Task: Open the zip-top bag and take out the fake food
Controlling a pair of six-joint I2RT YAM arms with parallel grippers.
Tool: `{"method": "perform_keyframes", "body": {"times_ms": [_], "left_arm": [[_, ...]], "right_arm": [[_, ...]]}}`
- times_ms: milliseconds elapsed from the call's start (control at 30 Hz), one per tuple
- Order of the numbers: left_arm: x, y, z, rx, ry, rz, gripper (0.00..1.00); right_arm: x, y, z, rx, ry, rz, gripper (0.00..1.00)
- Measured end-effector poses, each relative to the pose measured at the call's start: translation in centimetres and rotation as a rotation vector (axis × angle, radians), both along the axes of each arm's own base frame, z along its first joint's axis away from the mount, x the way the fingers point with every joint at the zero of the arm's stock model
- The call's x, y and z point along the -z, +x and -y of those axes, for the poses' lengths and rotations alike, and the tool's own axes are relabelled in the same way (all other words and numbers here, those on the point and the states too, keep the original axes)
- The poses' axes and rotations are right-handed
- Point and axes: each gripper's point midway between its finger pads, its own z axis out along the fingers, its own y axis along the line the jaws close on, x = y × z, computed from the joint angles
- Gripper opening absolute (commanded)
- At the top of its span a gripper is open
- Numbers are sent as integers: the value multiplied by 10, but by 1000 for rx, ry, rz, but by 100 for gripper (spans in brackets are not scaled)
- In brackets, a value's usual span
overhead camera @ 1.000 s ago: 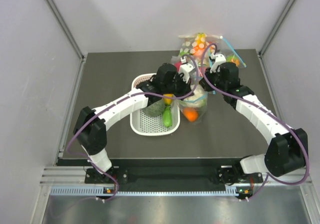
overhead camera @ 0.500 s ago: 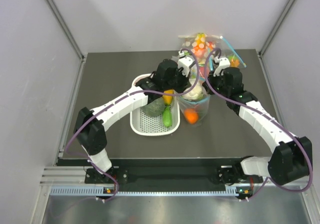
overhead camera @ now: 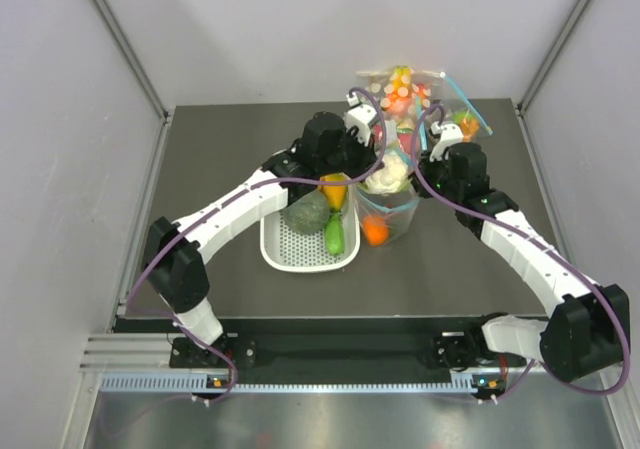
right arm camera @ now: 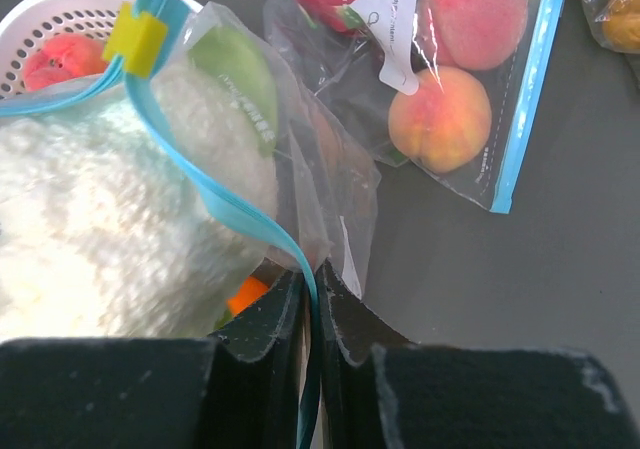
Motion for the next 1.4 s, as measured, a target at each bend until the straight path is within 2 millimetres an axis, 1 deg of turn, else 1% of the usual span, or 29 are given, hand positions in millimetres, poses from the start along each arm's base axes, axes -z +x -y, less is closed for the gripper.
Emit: {"method": "perform_keyframes", "body": {"times_ms": [133,233,400,500,600,767,800,867,900,1033,1100,1133,1200,1267,1333,1400], "left_arm": [[-11,-11,1,70,-47,-24,0],[-16,-21,0,121,-74,-45,0],[-23,-42,9,237,-136,-93,0],[-27,-52,13,287,-166,-122,0],[-30,-55,13,307,-185,-138,0],[-31,-54,10,291,-190,-131,0],[-34,-54,9,285,-193,-123,0],[-46,-55,5,271,-205,-95,0],[-56,-57,3,266,-218,-70,0],[-110,-57,-10,227,-311,74,0],[-131,-57,-18,208,-359,124,0],[-139,-55,-22,193,-380,147,0],[-145,-51,-34,152,-406,175,0],[-143,-45,-47,95,-411,187,0],[-135,-36,-68,4,-399,193,0],[-133,-23,-88,-97,-378,209,0]], "right_arm": [[1,1,2,11,-5,1,8],[2,2,3,20,-11,-3,8],[7,4,6,34,-21,-14,8],[8,5,7,40,-26,-16,8],[9,6,8,42,-28,-18,8],[9,6,8,43,-28,-19,8],[10,6,8,43,-28,-19,8],[10,6,8,43,-28,-20,8],[10,6,8,42,-29,-21,8],[11,6,8,42,-29,-22,8],[11,6,8,42,-29,-22,8],[10,6,8,42,-29,-22,8],[11,6,8,42,-29,-23,8],[11,5,8,42,-30,-25,8],[11,4,8,42,-31,-26,8],[9,3,9,42,-30,-25,8]]}}
